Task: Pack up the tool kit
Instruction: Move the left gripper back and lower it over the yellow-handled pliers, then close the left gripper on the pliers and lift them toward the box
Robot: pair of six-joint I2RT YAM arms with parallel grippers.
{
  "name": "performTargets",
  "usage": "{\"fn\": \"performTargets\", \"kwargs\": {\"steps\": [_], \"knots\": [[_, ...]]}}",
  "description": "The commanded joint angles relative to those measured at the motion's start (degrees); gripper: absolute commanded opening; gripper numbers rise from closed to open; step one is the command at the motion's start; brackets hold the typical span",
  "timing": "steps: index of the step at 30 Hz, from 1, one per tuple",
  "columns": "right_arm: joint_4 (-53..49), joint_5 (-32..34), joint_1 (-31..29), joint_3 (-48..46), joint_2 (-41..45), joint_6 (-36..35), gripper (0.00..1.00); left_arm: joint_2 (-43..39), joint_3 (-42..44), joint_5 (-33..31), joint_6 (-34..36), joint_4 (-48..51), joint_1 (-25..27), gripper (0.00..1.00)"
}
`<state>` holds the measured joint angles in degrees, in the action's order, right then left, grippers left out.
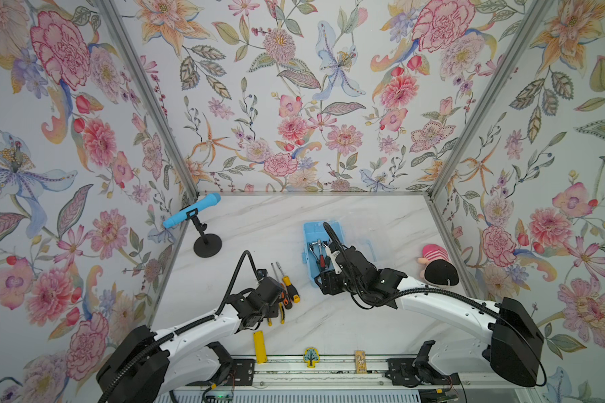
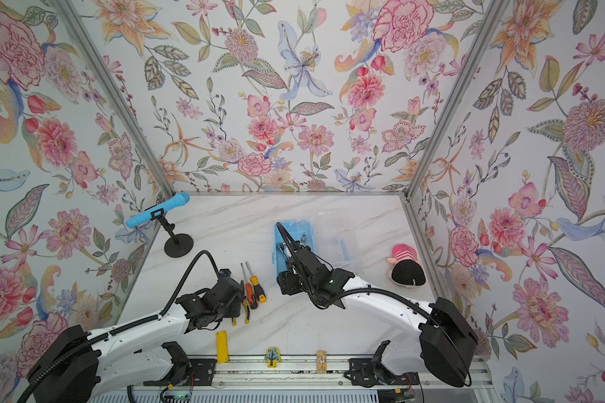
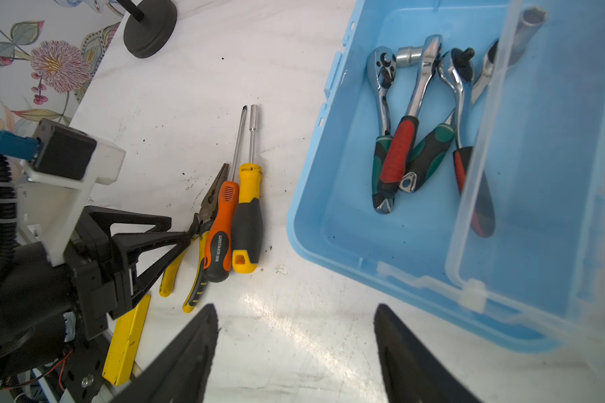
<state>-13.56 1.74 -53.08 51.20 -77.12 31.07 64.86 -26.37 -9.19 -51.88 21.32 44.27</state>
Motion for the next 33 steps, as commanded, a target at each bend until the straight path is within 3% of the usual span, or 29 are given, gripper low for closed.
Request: {"fn": "performTargets", "kwargs": {"steps": [1, 5, 18, 28, 31, 33], "knots": [[1.87, -1.46, 0.69, 0.35, -0.15, 0.34, 0.72, 1.59, 0.93, 0.86, 0.89, -2.04, 0.64, 0.43], [2.73, -1.89, 0.87, -0.07, -0.13, 0.72, 0.72, 2.77, 0.88, 0.75, 1.16, -2.27, 0.64, 0.37], [4.59, -2.95, 1.6, -2.41, 0.96, 1.77, 0.71, 5.01, 3.12, 0.21, 1.61, -3.41, 0.9, 0.32], [5.17, -2.77, 1.87, -3.5, 1.8, 2.59, 0.71, 3.17, 2.62, -1.35, 2.11, -1.01, 0.92, 0.16], [5.41, -3.05, 1.9, -3.43, 1.82, 2.8, 0.71, 1.75, 1.82, -2.08, 2.86, 0.71, 0.86, 0.0], [5.39, -3.23, 1.89, -3.3, 1.84, 2.87, 0.71, 1.0, 0.83, -2.85, 3.91, 2.26, 0.9, 0.0]]}}
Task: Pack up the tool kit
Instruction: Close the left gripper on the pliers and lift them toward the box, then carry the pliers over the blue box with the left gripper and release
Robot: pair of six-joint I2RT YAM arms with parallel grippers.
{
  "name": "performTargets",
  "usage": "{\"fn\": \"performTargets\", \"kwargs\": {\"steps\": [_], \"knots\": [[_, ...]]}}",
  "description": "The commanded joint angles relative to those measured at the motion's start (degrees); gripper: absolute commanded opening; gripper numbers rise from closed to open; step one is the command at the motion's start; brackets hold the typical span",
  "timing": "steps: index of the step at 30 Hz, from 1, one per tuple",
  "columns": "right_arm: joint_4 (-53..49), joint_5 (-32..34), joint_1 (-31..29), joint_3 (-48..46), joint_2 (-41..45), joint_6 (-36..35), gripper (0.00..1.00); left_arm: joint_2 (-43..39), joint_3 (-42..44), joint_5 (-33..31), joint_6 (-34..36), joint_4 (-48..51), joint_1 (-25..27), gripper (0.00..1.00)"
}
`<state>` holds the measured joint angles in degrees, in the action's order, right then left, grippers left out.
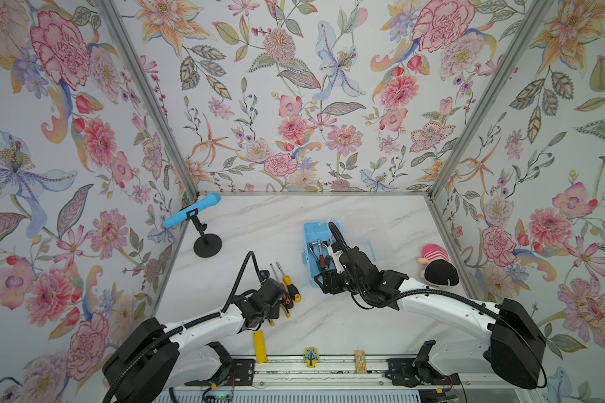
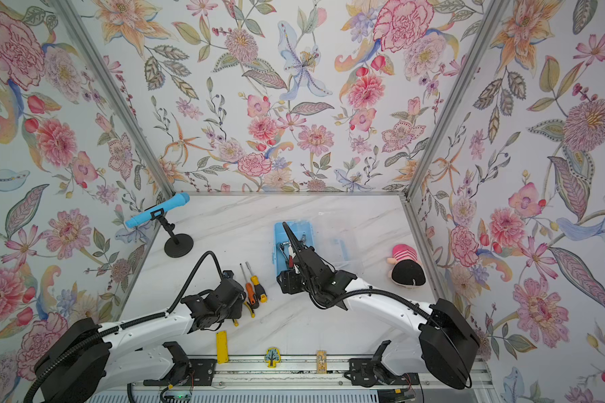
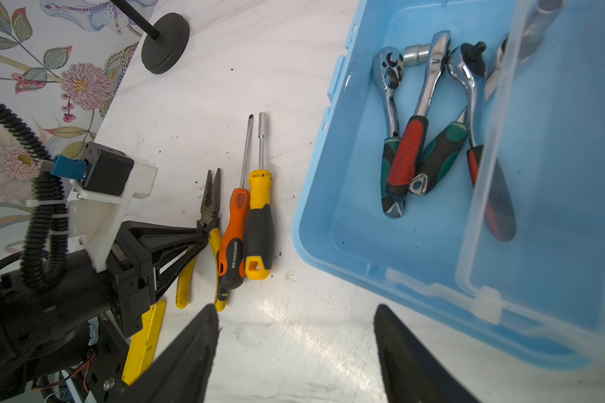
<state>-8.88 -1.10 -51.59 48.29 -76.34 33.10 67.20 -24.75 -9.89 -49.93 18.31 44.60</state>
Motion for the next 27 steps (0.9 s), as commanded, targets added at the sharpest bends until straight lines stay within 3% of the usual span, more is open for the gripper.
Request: {"fn": "performTargets", "kwargs": {"steps": [1, 8, 13, 17, 22, 27], "knots": [[0.72, -0.37, 0.37, -0.26, 1.08, 0.89, 0.71, -1.66, -1.35, -2.86, 2.23, 6.35, 0.58, 0.0], [0.66, 0.18, 0.46, 0.41, 2.84, 0.97, 0.71, -8.25, -9.76, -6.03, 4.47, 12.48, 0.58, 0.0], [-1.27, 3.84, 1.81, 1.01, 7.15, 0.38, 0.71, -8.34, -17.55, -8.82, 7.56, 8.46, 1.72, 0.0], [-2.93, 7.26, 6.26, 0.07, 13.15, 0.13, 0.7, -1.51, -23.56, -11.7, 12.22, -2.81, 3.36, 0.0], [-8.39, 8.9, 12.9, 0.56, 19.76, -2.67, 0.69, 9.45, -29.42, -5.2, 18.33, -19.65, 3.52, 0.0], [-10.61, 6.86, 19.78, 0.14, 21.83, -2.87, 0.69, 19.67, -39.46, -0.64, 22.82, -21.75, 4.46, 0.0]]}}
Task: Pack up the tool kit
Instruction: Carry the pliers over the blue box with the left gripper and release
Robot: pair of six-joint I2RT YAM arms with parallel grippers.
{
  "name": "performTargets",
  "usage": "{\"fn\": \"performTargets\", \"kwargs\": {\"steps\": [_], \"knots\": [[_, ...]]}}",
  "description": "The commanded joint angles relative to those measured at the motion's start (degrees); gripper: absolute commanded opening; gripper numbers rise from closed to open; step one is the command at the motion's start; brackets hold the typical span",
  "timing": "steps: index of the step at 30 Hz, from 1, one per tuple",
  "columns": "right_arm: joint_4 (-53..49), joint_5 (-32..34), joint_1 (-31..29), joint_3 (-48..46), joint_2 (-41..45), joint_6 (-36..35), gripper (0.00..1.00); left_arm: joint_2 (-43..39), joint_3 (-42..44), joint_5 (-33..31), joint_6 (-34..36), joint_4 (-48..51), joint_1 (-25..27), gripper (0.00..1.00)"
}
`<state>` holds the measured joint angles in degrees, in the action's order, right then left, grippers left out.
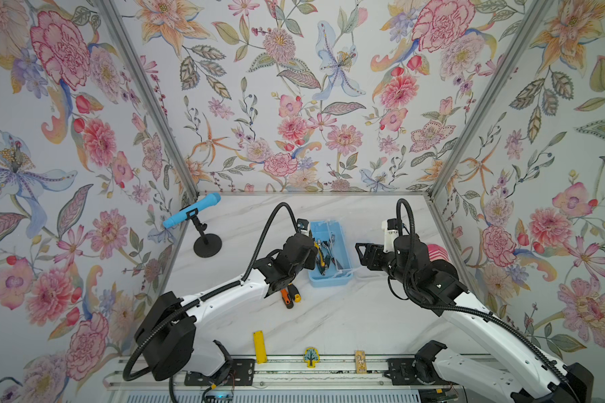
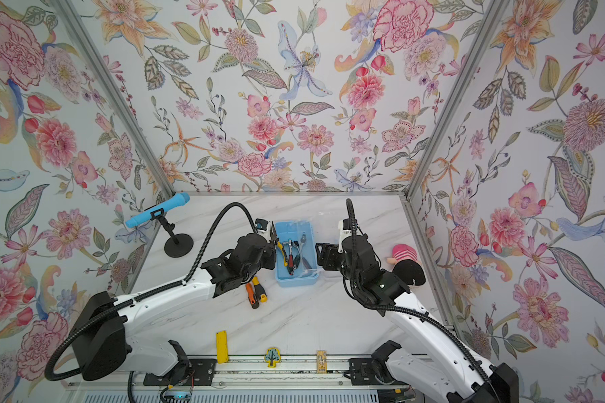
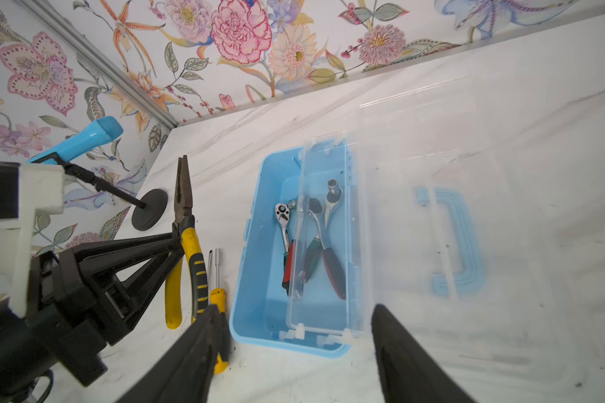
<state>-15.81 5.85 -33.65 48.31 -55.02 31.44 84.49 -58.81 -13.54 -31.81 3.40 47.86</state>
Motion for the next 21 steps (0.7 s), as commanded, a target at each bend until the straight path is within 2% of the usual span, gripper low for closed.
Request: {"fn": "performTargets", "kwargs": {"steps": [1, 8, 18, 21], "knots": [[-3.74, -0.26, 2.11, 0.03, 0.99, -1.23, 0.69, 3.92, -7.46, 3.42, 4.8, -5.94, 1.51, 0.0], [-4.66, -0.79, 4.05, -2.13, 2.99, -0.58, 0.69, 13.23, -17.39, 7.39, 2.78, -1.97, 2.41, 0.0], [-3.6, -2.67, 6.47, -3.96, 2.95, -1.16, 0.69, 18.95, -25.89, 8.63, -1.7, 2.82, 3.27, 0.0], [-2.35, -4.39, 7.52, -4.34, 2.54, -1.28, 0.69, 20.28, -27.97, 6.87, -2.47, 5.16, 3.26, 0.0]]}}
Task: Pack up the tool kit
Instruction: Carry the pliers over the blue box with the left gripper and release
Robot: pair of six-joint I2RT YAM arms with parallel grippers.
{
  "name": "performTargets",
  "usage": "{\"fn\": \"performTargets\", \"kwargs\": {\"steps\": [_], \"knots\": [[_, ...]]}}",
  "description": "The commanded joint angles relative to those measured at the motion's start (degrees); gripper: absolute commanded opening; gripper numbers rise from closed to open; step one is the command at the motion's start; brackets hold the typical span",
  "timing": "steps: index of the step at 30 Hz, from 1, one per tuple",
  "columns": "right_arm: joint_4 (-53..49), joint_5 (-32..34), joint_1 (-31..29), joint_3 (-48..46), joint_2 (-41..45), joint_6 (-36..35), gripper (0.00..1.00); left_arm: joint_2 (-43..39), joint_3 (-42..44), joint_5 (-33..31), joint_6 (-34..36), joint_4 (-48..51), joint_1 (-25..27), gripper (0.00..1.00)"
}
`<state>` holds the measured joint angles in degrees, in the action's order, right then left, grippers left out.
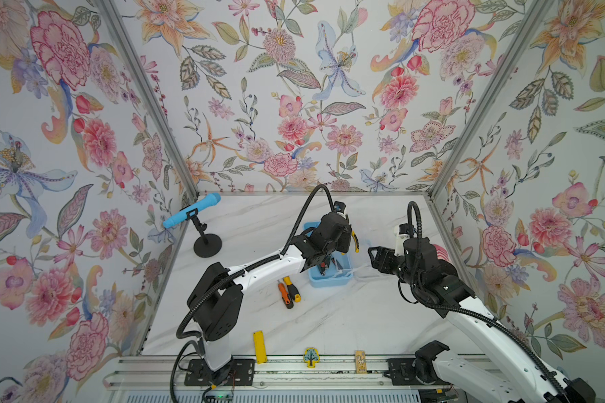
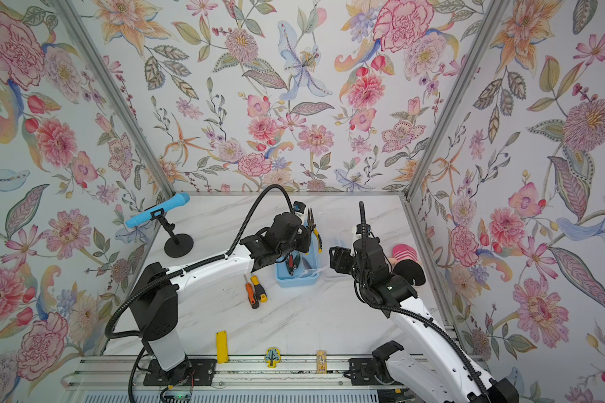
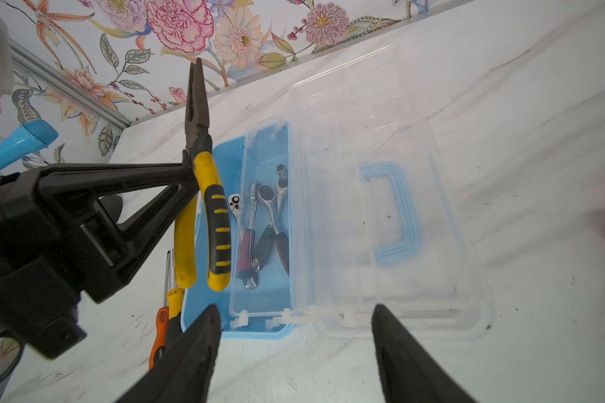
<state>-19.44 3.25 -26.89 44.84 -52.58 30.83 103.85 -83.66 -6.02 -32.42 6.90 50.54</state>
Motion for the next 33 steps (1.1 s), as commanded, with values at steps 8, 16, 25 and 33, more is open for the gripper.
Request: {"fn": "performTargets", "kwargs": {"steps": [8, 16, 25, 33], "knots": [[3.26, -4.64, 2.35, -2.2, -1.16, -0.93, 0.69, 5.01, -5.16, -5.73, -3.11, 7.21, 0.43, 0.0], [4.12, -6.18, 2.57, -3.11, -1.15, -0.25, 0.7, 10.74, -8.49, -5.19, -5.03, 9.21, 0.26, 0.0], [4.57, -7.53, 2.42, -3.54, -1.49, 0.02, 0.71, 13.7, -10.6, -3.0, -5.06, 10.41, -0.86, 0.0], [3.71, -8.48, 1.95, -0.78, -3.41, -1.02, 0.71, 11.68, -11.49, -1.91, -2.29, 10.27, -1.61, 0.41]]}}
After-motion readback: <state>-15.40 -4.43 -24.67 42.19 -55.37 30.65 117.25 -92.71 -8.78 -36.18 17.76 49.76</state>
